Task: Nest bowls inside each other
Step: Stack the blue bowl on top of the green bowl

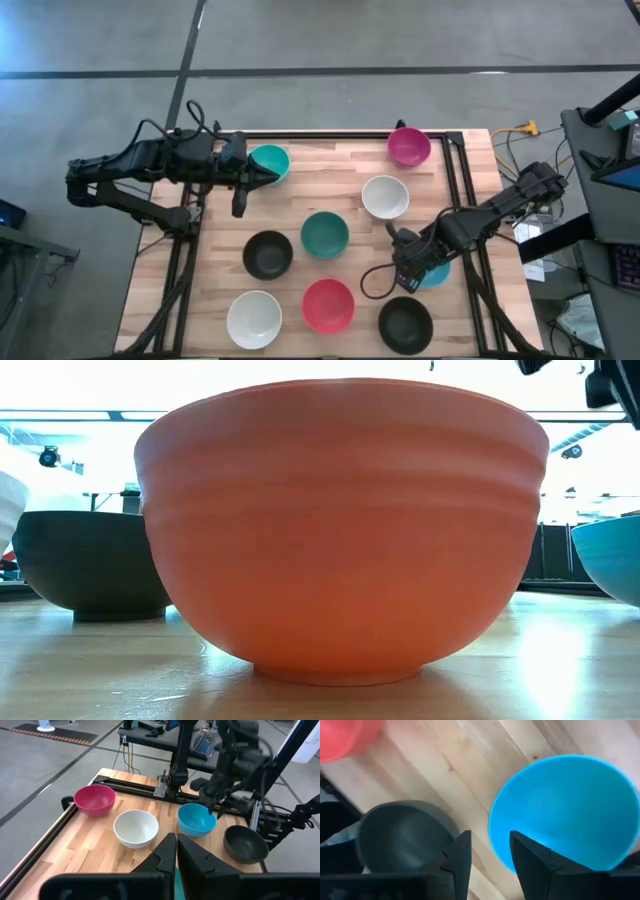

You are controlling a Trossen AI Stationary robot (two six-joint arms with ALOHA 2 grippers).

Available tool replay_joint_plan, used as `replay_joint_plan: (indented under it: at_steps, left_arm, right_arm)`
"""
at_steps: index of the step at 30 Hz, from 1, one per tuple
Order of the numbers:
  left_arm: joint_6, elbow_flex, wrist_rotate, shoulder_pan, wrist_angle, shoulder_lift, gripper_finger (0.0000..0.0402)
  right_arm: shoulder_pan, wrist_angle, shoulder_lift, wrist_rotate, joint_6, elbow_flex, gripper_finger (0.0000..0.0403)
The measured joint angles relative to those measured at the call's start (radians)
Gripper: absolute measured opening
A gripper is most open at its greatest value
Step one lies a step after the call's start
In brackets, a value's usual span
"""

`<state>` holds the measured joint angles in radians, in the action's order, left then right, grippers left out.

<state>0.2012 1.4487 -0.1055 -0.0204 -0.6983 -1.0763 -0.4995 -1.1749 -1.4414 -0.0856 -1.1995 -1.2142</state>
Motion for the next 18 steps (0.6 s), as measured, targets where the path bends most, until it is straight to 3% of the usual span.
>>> replay_joint_plan:
  at_steps: [9,18]
  left_arm:
    - [0.000,0.000,0.000,0.001,0.000,0.010,0.0000]
    - [0.001,0.000,0.001,0.000,0.000,0.011,0.0000]
  right_arm:
    - [-0.005,0.188,0.000,-0.102,-0.082,0.195,0.0139]
    - [-0.016,0.283,0.000,-0.109,-0.100,0.266,0.0134]
